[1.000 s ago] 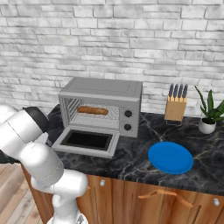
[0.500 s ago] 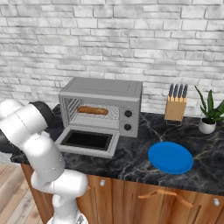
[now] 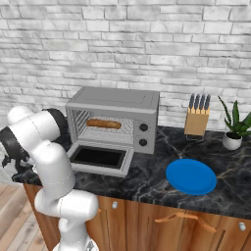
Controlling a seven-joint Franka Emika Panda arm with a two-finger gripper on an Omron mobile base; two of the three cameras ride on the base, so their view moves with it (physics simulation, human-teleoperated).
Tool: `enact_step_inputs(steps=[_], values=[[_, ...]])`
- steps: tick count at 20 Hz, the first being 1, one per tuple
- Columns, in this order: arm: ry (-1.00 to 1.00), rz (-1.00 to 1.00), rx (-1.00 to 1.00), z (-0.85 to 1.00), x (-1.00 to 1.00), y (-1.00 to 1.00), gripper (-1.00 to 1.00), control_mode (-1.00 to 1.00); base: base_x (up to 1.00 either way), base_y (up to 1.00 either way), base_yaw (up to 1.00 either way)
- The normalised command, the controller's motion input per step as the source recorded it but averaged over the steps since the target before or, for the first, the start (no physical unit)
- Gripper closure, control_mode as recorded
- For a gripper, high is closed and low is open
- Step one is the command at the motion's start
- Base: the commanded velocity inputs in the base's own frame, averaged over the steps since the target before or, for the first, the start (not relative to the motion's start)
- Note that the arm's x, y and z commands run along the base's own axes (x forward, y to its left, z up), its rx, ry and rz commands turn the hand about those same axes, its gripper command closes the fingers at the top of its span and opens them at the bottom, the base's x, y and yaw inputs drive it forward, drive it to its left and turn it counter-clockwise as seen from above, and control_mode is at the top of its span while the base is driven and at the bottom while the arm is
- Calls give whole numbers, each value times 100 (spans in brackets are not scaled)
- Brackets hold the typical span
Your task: Pull the toaster oven rack outwards. Pick up the baguette from the plate and place it on the toaster oven rack. Close the toaster oven door fully and set the temperature to the lowest setting.
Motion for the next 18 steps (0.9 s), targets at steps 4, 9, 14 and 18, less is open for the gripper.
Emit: enact_step_inputs(steps=[4, 9, 14, 18], values=[[0, 0, -11, -17, 3, 0, -100, -100, 0, 0, 0], [0, 0, -9, -16, 0, -1, -100, -100, 0, 0, 0], [-3, -2, -5, -23, 0, -19, -100, -100, 0, 0, 0], [-11, -5, -1, -24, -5, -43, -100, -100, 0, 0, 0]])
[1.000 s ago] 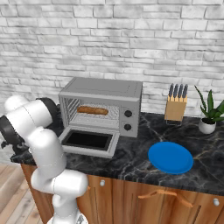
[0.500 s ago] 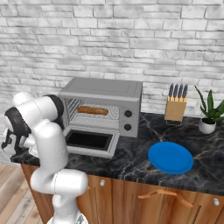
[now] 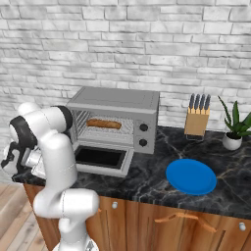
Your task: Pull the toaster oven rack outwards. Pick up the baguette from the plate and place it on the toaster oven rack. Close the toaster oven door fully and set the temperature to the lowest setting.
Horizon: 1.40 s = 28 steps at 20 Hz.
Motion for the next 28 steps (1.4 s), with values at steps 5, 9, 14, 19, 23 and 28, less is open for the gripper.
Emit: enact_step_inputs(steps=[5, 9, 14, 19, 23, 28], values=[[-12, -7, 0, -23, -14, -58, -100, -100, 0, 0, 0], [-8, -6, 0, -17, -14, -67, -100, -100, 0, 0, 0], [-4, -4, 0, -15, -18, -79, -100, -100, 0, 0, 0], [-7, -1, 1, -6, -23, -89, -100, -100, 0, 0, 0], [-12, 0, 7, 12, -25, -89, -100, -100, 0, 0, 0], [-17, 0, 13, 52, -13, -97, -100, -100, 0, 0, 0]])
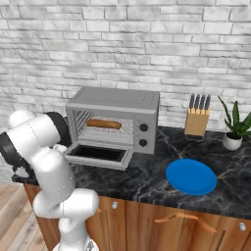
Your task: Pull the toaster oven rack outwards. Pick up the baguette from the plate and place it on the toaster oven rack. Close the toaster oven door fully and set the temperature to the lowest setting.
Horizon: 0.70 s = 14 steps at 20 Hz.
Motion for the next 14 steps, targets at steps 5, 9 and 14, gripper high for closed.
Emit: enact_step_inputs(steps=[5, 9, 14], values=[[-12, 0, 17, 77, 0, -98, -100, -100, 0, 0, 0], [-2, 0, 16, 88, 0, -86, -100, -100, 0, 0, 0], [0, 0, 13, 87, 6, -81, -100, -100, 0, 0, 0]])
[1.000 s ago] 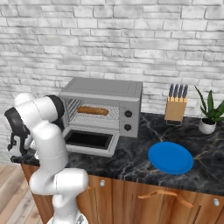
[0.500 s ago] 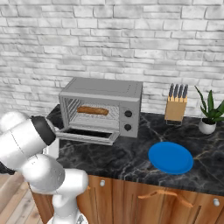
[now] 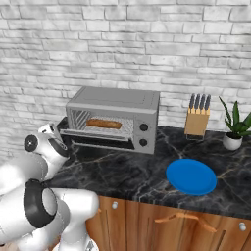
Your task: Pull the toaster oven rack outwards. Pick up the baguette from the plate and place it on the toaster oven rack. Close the toaster oven door fully and set the temperature to the lowest setting.
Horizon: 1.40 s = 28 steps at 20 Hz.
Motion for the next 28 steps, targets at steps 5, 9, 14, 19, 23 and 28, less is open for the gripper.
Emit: enact_step_inputs(steps=[5, 9, 14, 19, 23, 28], values=[[0, 0, 8, 63, 20, -86, -100, -100, 0, 0, 0], [2, 0, 8, 40, 40, -97, -100, -100, 0, 0, 0], [0, 5, 6, 14, 60, -100, -100, -100, 0, 0, 0], [-6, 15, 4, 0, 53, -100, -100, -100, 0, 0, 0], [-8, 15, 3, 0, 49, -100, -100, -100, 0, 0, 0], [-14, 15, 3, 0, 63, -98, -100, -100, 0, 0, 0]])
